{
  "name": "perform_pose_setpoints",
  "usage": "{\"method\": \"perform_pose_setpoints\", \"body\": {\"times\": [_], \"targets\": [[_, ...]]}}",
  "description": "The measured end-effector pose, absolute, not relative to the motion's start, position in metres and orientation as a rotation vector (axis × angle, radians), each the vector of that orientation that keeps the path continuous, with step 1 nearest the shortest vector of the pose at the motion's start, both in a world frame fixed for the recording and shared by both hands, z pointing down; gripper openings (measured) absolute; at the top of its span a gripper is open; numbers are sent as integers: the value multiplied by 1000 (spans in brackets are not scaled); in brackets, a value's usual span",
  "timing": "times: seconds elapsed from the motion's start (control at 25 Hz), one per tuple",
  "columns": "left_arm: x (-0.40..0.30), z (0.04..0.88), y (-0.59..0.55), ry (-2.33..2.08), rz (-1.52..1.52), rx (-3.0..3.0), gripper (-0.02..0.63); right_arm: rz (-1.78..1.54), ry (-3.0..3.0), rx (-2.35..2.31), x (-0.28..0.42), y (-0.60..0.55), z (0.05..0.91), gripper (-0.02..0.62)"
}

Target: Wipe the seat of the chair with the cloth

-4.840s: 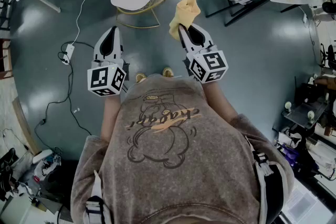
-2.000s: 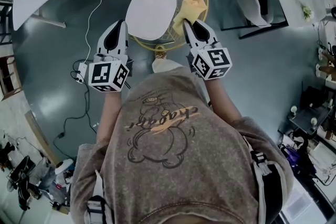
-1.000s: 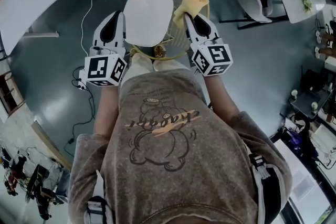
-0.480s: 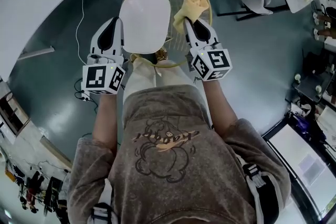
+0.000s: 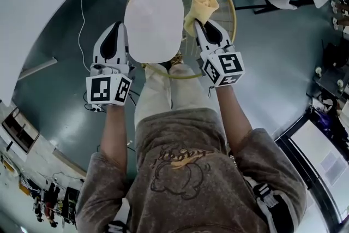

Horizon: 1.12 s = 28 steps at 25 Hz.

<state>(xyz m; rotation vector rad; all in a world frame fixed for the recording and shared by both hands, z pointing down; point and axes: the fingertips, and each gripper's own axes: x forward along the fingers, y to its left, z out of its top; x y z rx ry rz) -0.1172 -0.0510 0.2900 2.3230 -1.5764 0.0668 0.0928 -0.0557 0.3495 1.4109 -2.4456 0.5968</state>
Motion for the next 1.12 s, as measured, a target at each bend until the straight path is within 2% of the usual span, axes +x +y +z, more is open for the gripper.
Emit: {"method": "perform_pose_setpoints", "body": {"times": [0.56, 1.12], "targets": [[-114, 404, -104, -1465, 98, 2335, 9, 625, -2284, 1402, 71, -107, 490, 69], [-116, 443, -120, -1415, 138, 2329, 9, 755, -2056, 1342, 76, -126, 595, 69]]}}
